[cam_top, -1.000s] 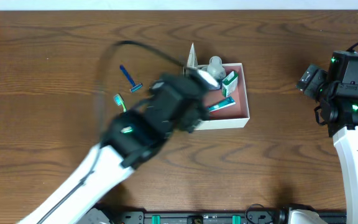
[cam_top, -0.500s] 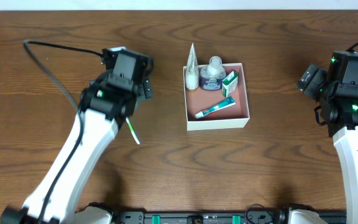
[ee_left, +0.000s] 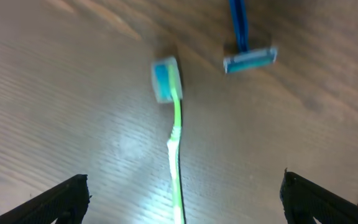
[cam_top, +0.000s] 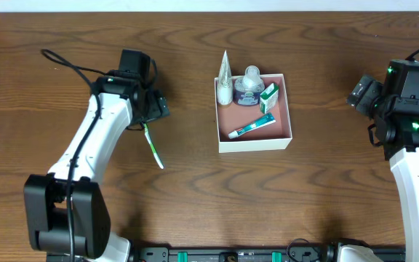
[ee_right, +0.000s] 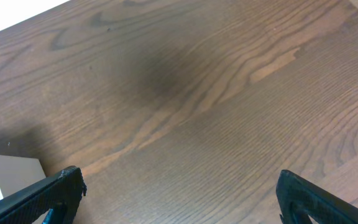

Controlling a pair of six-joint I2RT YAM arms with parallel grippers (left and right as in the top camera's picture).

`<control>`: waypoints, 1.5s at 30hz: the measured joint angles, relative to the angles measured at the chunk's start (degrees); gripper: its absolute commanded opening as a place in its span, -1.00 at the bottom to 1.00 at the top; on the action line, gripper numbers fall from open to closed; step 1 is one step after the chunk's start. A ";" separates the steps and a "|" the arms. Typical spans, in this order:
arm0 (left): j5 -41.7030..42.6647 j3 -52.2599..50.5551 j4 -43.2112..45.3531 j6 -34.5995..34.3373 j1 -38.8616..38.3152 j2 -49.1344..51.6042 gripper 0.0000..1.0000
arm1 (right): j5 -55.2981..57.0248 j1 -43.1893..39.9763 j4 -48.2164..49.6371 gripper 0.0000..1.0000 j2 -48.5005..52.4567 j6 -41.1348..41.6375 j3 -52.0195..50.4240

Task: Pack container
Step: 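Release the tube, move left gripper to the green toothbrush and grasp it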

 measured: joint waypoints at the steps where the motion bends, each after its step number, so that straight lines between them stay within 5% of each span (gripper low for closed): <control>1: 0.22 -0.02 -0.76 -0.02 0.00 0.37 0.96 | 0.00 0.00 0.00 0.99 0.00 0.00 0.00; 29: 8.90 -0.42 -0.24 -4.28 0.13 14.73 0.75 | 0.00 0.00 0.00 0.98 0.00 0.00 0.00; 36: 9.11 -0.44 0.00 -4.46 1.36 16.37 0.33 | 0.00 0.00 0.00 0.99 0.00 0.00 0.00; 41: 10.19 -0.42 1.11 -4.48 2.01 16.65 -0.27 | 0.00 0.00 0.00 0.99 0.00 0.00 0.00; 45: 10.14 -0.37 1.22 -4.31 2.05 16.74 -0.36 | 0.00 0.00 0.00 0.99 0.00 0.00 0.00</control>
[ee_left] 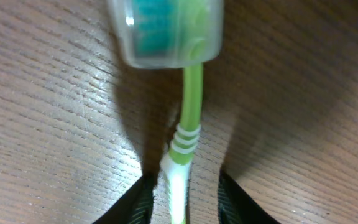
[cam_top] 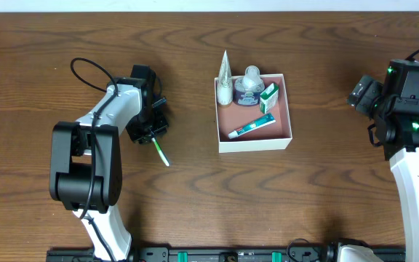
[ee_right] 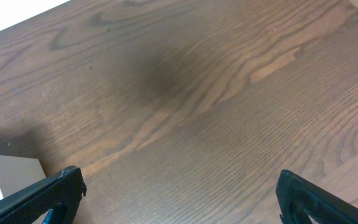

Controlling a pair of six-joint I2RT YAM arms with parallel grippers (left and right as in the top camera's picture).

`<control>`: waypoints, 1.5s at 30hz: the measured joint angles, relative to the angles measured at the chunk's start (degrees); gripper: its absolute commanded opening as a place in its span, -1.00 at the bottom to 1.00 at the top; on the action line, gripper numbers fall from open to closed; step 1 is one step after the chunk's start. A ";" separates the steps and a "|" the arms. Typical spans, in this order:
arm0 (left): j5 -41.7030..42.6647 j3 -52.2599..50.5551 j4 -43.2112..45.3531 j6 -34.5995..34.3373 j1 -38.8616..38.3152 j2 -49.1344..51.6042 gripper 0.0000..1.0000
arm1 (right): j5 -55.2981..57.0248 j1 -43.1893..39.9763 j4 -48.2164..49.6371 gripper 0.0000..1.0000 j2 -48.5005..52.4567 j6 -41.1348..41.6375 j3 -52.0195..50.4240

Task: Pack container
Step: 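Release the tube, move left gripper to the green toothbrush and grasp it, then carry the toothbrush into the box, lay it down and release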

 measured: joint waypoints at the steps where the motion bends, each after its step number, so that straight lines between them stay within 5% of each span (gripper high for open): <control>1: 0.00 0.00 0.04 -0.02 0.00 0.00 -0.38 | 0.00 0.00 0.00 0.99 0.00 0.00 0.00; 4: -0.02 0.00 0.17 -0.15 0.00 0.00 -0.88 | 0.00 0.00 0.00 0.99 0.00 0.00 0.00; 22: 1.64 0.39 -0.66 5.68 0.07 -0.20 -0.88 | 0.00 0.00 0.00 0.99 0.00 0.00 0.00; 35: 4.52 2.71 0.48 25.03 -2.86 -26.47 -0.88 | 0.00 0.00 0.00 0.98 0.00 0.00 0.00; 45: 4.79 3.02 10.86 41.29 -19.50 -36.13 -0.88 | 0.00 0.00 0.00 0.99 0.00 0.00 0.00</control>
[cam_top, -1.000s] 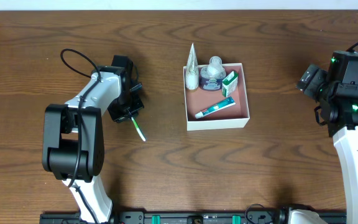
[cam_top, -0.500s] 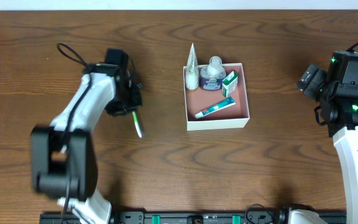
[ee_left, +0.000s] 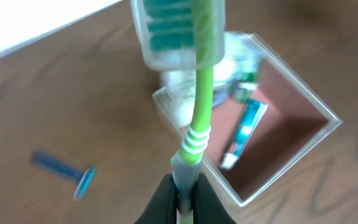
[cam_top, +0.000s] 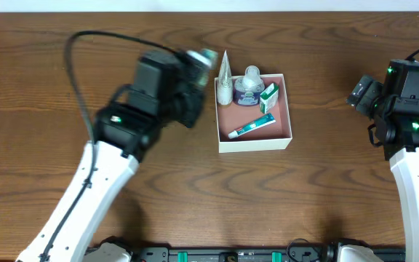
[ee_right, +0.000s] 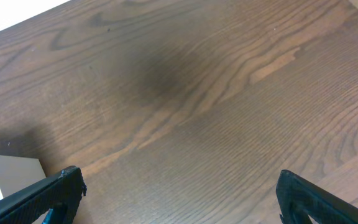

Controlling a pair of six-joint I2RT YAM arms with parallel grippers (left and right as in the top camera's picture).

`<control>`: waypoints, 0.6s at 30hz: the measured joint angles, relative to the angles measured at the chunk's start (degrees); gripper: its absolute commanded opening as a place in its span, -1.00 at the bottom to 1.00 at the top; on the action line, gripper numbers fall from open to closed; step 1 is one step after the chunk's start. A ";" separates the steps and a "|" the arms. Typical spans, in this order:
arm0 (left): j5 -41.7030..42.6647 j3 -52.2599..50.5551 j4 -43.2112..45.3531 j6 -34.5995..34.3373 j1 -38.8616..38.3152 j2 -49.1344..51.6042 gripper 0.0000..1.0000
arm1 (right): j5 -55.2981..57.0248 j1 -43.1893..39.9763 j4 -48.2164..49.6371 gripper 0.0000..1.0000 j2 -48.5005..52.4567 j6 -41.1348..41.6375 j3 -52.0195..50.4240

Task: Pack container
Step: 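Carry the toothbrush into the box, lay it down and release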

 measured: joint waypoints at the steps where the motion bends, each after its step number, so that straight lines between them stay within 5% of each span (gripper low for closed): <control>1: 0.00 0.00 0.35 2.29 -1.95 0.37 -0.88 | 0.00 0.00 -0.02 0.98 0.00 0.00 0.00; 9: -0.83 0.00 1.90 21.00 -13.81 7.74 -0.88 | 0.00 0.00 -0.02 0.99 0.00 0.00 0.00; 18: -8.33 0.00 6.27 31.54 -19.56 17.00 -0.88 | 0.00 0.00 0.00 0.98 0.00 0.00 0.00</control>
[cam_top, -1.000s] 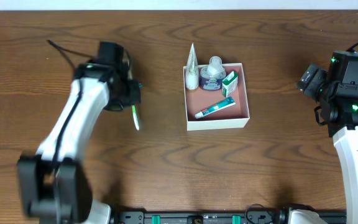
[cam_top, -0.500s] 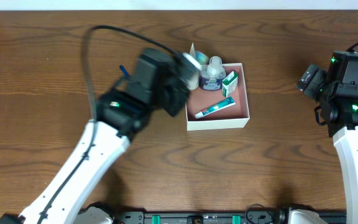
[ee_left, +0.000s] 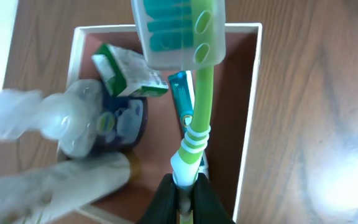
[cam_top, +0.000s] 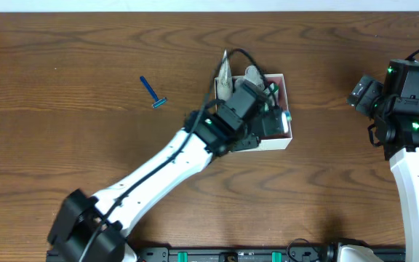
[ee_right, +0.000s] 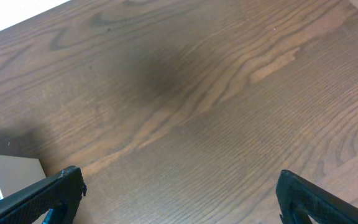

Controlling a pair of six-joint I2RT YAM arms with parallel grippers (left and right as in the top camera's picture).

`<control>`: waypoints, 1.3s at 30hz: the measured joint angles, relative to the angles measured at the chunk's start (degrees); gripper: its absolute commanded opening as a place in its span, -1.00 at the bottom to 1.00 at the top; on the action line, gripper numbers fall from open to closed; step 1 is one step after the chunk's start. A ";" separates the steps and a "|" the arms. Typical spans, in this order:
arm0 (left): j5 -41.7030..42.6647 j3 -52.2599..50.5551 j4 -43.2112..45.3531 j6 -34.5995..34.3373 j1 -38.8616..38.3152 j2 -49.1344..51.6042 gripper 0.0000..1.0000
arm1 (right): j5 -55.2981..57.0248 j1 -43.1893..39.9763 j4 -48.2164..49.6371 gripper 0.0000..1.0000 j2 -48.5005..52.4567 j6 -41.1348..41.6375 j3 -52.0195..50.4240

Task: Pack container
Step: 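Carry the toothbrush into the box, lay it down and release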

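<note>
My left gripper (ee_left: 184, 186) is shut on the handle of a green toothbrush (ee_left: 197, 106) with a clear cap over its head. It holds the brush above the white box (ee_left: 253, 93), toward the box's right side (cam_top: 290, 135). Inside the box lie a teal toothpaste tube (ee_left: 180, 93), a small green-and-white carton (ee_left: 126, 68), a bottle with a blue label (ee_left: 104, 124) and a white tube (ee_left: 61, 180). In the overhead view the left gripper (cam_top: 268, 120) hides most of the box. My right gripper (ee_right: 179, 193) is open over bare table at the far right.
A blue razor (cam_top: 152, 92) lies on the wooden table, left of the box. A corner of the box (ee_right: 11, 171) shows at the lower left of the right wrist view. The right arm (cam_top: 406, 109) stands near the table's right edge.
My left gripper, still holding the toothbrush, has moved from beside the box's upper left corner to above the box. The razor is uncovered in the overhead view. The right arm has not moved.
My left gripper was open above the toothbrush lying on the table, left of the box. Then its fingers stood on either side of the handle. Later it held the brush in the air by the box's left edge, and now over the box.
</note>
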 measured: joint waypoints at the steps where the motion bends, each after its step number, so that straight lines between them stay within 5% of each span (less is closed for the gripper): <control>1: -0.83 0.00 0.44 0.96 -0.46 0.61 -0.88 | 0.00 0.00 0.00 0.98 0.00 0.00 0.00; 19: -8.52 0.00 4.72 7.21 -2.43 3.93 -0.90 | 0.00 0.00 0.00 0.99 0.00 0.00 0.00; 20: -8.57 0.00 4.72 7.21 -2.43 3.93 -0.85 | 0.00 0.00 0.00 0.99 0.00 0.00 0.00; 22: -8.74 0.00 4.74 7.61 -2.43 3.93 -0.15 | 0.00 0.00 0.00 0.98 0.00 0.00 0.00; 24: -8.74 0.00 4.81 7.54 -2.43 3.93 0.86 | 0.00 0.00 0.00 0.99 0.00 0.00 0.00; 25: -8.74 0.00 4.81 7.61 -2.43 3.93 0.96 | 0.00 0.00 0.00 0.99 0.00 0.00 0.00; 32: -8.76 0.00 6.62 5.05 -2.43 3.93 0.96 | 0.00 0.00 0.00 0.98 0.00 0.00 0.00; 39: -10.16 -0.02 11.37 -4.85 -2.43 2.93 0.96 | 0.00 0.00 0.00 0.99 0.00 0.00 0.00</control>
